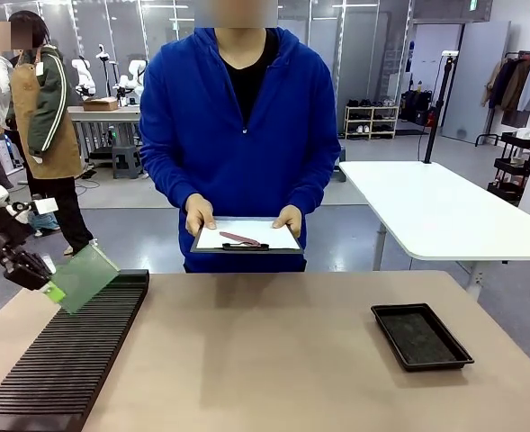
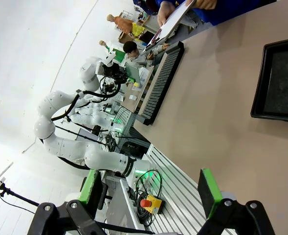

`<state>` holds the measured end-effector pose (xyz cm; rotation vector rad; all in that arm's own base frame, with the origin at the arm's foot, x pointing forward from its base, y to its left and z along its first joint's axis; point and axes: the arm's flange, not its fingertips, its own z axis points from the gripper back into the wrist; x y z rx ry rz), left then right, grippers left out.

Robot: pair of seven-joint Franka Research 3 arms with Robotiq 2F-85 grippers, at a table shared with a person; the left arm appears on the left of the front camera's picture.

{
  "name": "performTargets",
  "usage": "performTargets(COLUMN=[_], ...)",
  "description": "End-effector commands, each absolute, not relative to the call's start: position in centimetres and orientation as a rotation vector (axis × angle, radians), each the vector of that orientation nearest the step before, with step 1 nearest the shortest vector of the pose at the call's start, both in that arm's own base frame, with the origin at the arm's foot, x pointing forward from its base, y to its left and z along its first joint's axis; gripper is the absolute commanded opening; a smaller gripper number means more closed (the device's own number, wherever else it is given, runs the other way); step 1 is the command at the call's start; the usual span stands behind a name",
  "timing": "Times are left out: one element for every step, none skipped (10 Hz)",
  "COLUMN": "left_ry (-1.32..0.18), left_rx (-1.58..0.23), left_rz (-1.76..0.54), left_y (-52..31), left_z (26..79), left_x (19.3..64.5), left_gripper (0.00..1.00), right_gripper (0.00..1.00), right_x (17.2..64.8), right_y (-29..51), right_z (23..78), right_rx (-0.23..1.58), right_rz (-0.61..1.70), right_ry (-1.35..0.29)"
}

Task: Inspect the PCB.
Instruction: Pick up the Blank PCB and present it to the human.

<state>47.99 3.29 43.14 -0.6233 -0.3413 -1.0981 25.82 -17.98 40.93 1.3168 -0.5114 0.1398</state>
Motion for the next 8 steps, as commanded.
performTargets(left_ry=[-0.357, -0.363, -0.349, -0.349, -0.349, -0.349, -0.349, -0.269], left_rx=[-0.727, -0.722, -0.685, -0.685, -0.685, -0.685, -0.704, -0.861], left_rz=[-0.989, -0.985, -1.047, -1.047, -1.047, -1.047, -1.027, -0.895], left_y=[1.9, 2.0, 2.6, 2.6, 2.6, 2.6, 2.4, 2.5], left_z=[41.6, 41.2, 42.0, 42.0, 42.0, 42.0, 41.5, 41.4], left_x=[47.9, 47.8, 47.7, 47.7, 47.7, 47.7, 47.6, 49.7], left_gripper=[0.0, 0.0, 0.0, 0.0, 0.0, 0.0, 0.03, 0.03], right_gripper=[1.0, 1.0, 1.0, 1.0, 1.0, 1.0, 1.0, 1.0], right_x=[25.8, 25.8, 25.8, 25.8, 25.8, 25.8, 25.8, 25.8], right_y=[-18.0, -18.0, -18.0, -18.0, -18.0, -18.0, -18.0, -18.0], right_z=[41.1, 41.1, 41.1, 41.1, 41.1, 41.1, 41.1, 41.1], right_rx=[1.324, 1.324, 1.324, 1.324, 1.324, 1.324, 1.324, 1.324], right_rz=[0.15, 0.15, 0.15, 0.15, 0.15, 0.15, 0.15, 0.15], right_ry=[-0.526, -0.526, -0.526, -0.526, -0.526, -0.526, -0.526, -0.526])
